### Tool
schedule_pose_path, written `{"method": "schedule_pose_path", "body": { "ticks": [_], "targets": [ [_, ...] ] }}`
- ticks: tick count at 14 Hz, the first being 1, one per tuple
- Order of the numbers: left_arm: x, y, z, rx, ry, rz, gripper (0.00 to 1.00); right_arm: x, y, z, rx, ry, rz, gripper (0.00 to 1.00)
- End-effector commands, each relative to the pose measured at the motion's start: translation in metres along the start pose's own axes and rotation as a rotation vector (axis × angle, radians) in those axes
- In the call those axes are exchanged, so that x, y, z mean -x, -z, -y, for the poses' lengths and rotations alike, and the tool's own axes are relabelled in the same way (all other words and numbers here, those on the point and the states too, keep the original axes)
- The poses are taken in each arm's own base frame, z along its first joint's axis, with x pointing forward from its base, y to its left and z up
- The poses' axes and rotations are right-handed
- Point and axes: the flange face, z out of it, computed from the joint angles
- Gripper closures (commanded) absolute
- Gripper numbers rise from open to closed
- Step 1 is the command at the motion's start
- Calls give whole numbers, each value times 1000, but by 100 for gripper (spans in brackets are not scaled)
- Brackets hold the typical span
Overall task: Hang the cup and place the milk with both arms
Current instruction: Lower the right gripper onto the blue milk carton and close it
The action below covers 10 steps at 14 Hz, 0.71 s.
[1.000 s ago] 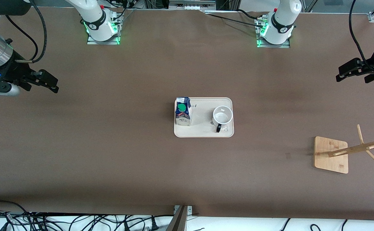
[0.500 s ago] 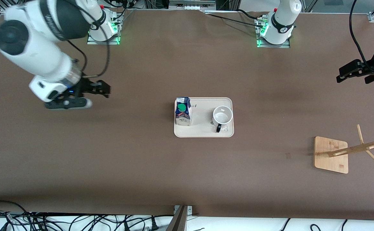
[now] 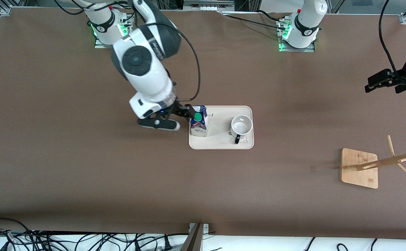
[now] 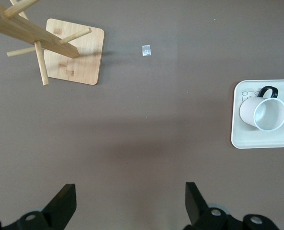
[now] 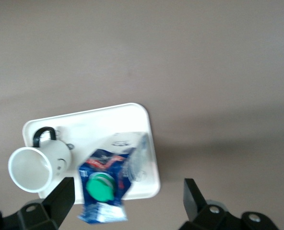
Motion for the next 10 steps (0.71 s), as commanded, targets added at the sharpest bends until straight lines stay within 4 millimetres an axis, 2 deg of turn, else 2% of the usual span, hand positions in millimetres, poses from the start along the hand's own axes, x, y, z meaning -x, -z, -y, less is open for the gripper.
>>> {"method": "schedule_pose_path", "body": {
  "ticks": [1,6,8,9,10],
  "targets": [
    [-3,1,8,-18,14,6,0,13,-20,32,-11,-16,0,0],
    [-3,-1,13,-15,22,12,0,42,-69,48,88,3,-10,0],
    [-3,-1,14,-15,25,12,0,47,-87,44,121,12,-9,0],
    [-3,-2,16,-14,28,15,0,47,-95,42,121,17,-19,2],
    [-3,-2,18,-12,31,16,0,48,-102,38,130,19,-16,11]
  ]
}}
